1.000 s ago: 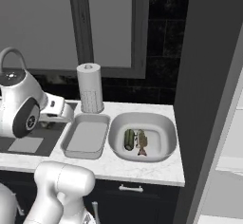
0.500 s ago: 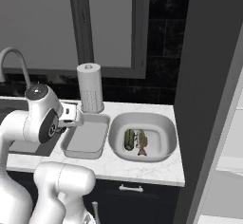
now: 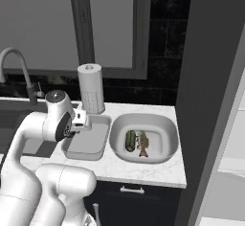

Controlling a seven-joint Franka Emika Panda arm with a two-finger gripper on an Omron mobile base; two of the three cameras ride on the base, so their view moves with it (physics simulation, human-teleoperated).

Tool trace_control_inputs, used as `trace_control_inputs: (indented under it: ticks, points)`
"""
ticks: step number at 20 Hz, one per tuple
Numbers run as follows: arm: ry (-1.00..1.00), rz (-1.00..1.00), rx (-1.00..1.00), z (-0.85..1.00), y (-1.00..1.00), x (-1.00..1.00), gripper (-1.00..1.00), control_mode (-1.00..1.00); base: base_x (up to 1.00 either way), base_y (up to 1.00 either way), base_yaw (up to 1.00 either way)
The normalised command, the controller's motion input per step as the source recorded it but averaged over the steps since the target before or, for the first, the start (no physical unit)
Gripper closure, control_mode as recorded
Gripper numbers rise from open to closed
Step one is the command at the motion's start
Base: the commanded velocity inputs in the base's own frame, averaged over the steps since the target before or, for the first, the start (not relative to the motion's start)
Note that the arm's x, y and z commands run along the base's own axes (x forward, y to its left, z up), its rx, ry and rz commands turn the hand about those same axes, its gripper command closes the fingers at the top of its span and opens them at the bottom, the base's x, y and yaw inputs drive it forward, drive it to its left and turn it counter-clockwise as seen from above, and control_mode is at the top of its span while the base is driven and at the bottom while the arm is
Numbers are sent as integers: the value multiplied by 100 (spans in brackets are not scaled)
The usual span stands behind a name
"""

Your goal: Place one cucumber and one fish in each tupperware on the nearby counter, to pack two identical lunches.

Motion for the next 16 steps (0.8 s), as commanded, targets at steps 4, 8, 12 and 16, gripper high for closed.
trace_control_inputs:
  ticks: [4,8,12,16]
  points:
    - [0,0,0,-59,0,54,100,-100,0,0,0]
    - [0,0,0,-55,0,50,100,-100,0,0,0]
    - [1,0,0,-35,0,37,100,-100,0,0,0]
    - [2,0,0,-30,0,19,100,-100,0,0,0]
